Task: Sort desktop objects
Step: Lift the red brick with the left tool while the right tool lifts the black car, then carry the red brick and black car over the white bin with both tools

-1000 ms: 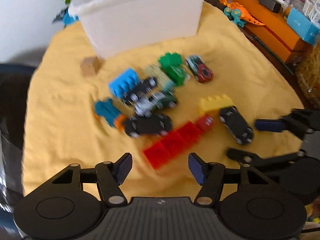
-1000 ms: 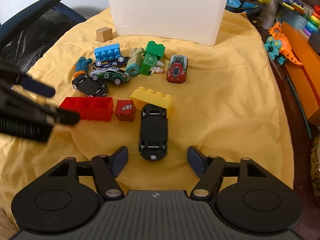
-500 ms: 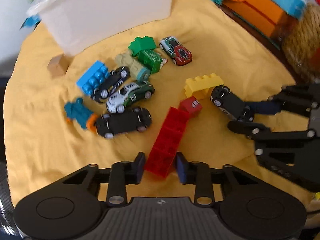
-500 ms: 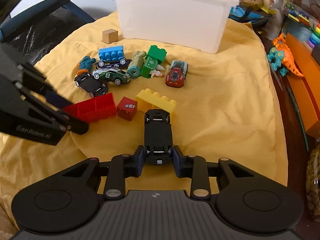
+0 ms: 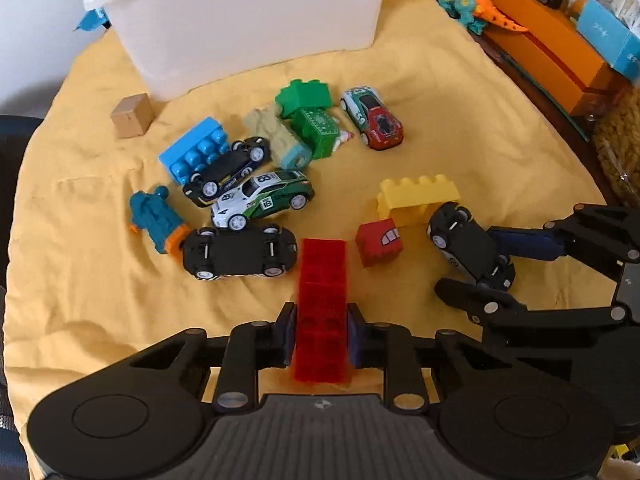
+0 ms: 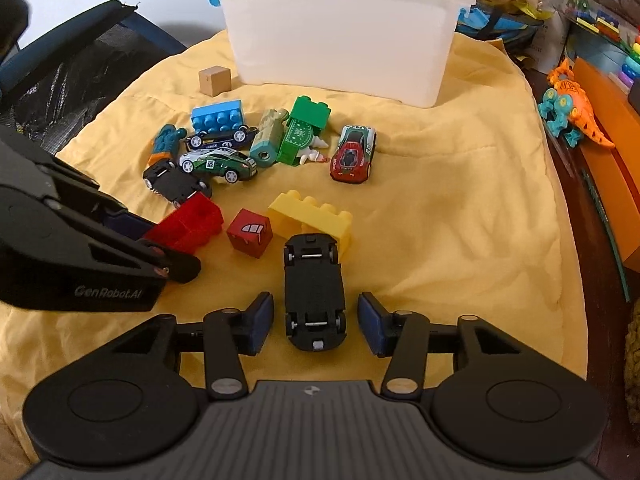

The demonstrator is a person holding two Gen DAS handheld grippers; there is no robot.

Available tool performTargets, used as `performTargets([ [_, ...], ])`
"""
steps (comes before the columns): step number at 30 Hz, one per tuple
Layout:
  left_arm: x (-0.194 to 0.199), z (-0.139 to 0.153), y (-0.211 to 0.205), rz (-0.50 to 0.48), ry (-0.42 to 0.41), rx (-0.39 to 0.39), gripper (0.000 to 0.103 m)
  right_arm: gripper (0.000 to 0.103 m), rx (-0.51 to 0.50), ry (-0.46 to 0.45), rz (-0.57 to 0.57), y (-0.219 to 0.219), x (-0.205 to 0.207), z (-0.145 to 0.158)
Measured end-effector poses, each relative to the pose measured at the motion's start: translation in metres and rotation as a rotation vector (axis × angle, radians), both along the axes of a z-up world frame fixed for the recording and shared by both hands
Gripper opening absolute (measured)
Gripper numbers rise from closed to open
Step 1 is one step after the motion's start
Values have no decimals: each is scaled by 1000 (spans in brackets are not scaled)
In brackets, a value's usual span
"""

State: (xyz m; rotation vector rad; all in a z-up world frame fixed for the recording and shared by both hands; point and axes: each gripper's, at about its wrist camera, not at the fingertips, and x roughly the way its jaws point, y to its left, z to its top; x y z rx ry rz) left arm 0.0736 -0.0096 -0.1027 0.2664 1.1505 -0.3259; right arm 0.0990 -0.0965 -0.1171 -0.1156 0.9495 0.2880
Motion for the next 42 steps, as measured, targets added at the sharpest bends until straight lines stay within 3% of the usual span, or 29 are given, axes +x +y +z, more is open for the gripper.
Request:
performTargets([
  [8, -6, 0, -9, 10, -40, 66, 28, 51, -34, 11, -2, 4, 1, 0],
  [9, -7, 0, -10, 9, -49, 71, 27, 46, -30, 16, -5, 4, 1, 1],
  [10, -9, 1, -10, 9, -58, 73, 27, 33, -21, 19, -6, 3, 1, 2],
  [18, -18, 19, -8, 12, -106, 52, 27, 33, -7, 28, -9, 3, -3, 10],
  [27, -24, 51, -4, 7, -174, 6, 27, 33, 6, -40, -15, 6, -8, 39],
  [42, -1, 81, 12, 21, -244, -3, 27, 33, -23, -75, -19, 11, 9, 63],
])
